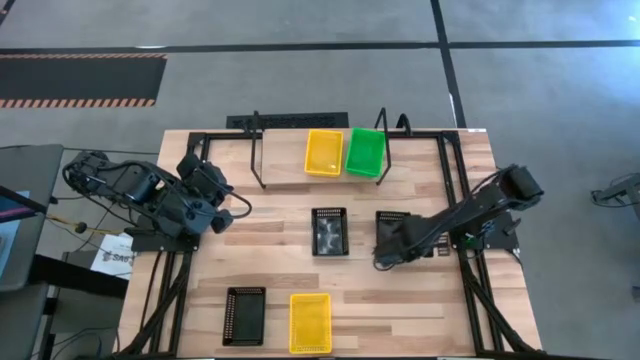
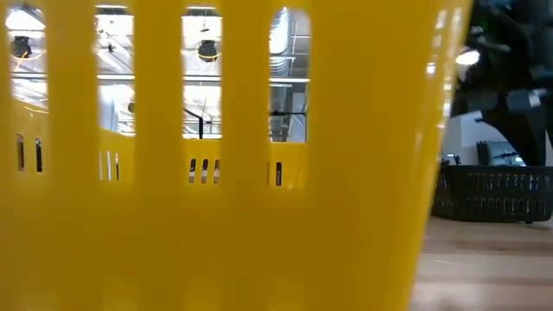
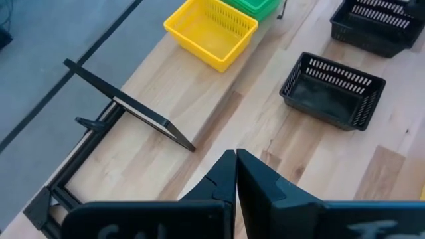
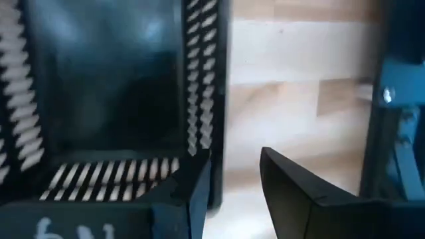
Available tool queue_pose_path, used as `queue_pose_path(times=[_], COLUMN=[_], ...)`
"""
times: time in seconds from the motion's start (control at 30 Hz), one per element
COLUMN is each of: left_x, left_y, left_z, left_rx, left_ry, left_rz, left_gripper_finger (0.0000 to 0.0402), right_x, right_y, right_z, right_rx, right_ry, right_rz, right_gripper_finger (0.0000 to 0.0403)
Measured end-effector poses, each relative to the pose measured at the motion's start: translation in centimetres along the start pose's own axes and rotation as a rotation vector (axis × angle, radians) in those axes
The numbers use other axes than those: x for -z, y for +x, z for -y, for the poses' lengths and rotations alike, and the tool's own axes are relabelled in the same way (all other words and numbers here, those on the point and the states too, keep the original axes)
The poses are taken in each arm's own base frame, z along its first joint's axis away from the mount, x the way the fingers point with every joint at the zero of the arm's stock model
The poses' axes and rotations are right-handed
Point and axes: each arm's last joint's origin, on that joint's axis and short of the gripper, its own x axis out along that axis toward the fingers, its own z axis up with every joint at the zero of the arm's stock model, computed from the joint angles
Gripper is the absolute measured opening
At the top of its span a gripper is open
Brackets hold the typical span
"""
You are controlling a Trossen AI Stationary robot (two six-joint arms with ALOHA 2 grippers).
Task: Stack baskets on shelf by color
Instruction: Put the right black bin on the shelf
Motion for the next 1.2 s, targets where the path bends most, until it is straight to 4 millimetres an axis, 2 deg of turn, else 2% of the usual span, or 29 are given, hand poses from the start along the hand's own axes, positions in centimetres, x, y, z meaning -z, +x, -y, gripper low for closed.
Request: queue_pose_path(times=[0.2,0.47,0.6,0.77,0.83,1.0,1.2], left_x=[0.0,-0.1,-0.1,-0.1,-0.1,-0.1,-0.1], left_y=[0.0,0.0,0.0,0.0,0.0,0.0,0.0], left_z=[0.0,0.0,0.0,0.0,-0.1,-0.1,-0.1], left_rx=[-0.001,-0.016,-0.02,-0.019,-0.02,-0.019,-0.019], left_ry=[-0.03,-0.09,-0.102,-0.125,-0.127,-0.137,-0.145], left_rz=[0.003,0.022,0.027,0.027,0.027,0.027,0.027], left_gripper_finger=[0.0,0.0,0.0,0.0,0.0,0.0,0.0], right_x=[-1.2,-1.8,-2.1,-2.3,-2.3,-2.1,-2.2], right_y=[2.9,5.3,5.3,5.3,5.2,3.9,-0.9], right_z=[1.9,1.3,1.1,0.9,0.8,0.0,-1.6], right_rx=[-0.096,-0.231,-0.246,-0.256,-0.266,-0.318,-0.417], right_ry=[0.044,-0.001,-0.044,-0.093,-0.104,-0.118,-0.169], right_rz=[-0.014,-0.055,-0.055,-0.051,-0.052,-0.011,0.08], right_gripper_finger=[0.0154,0.0141,0.0101,0.0017,0.001,0.0004,0.0002])
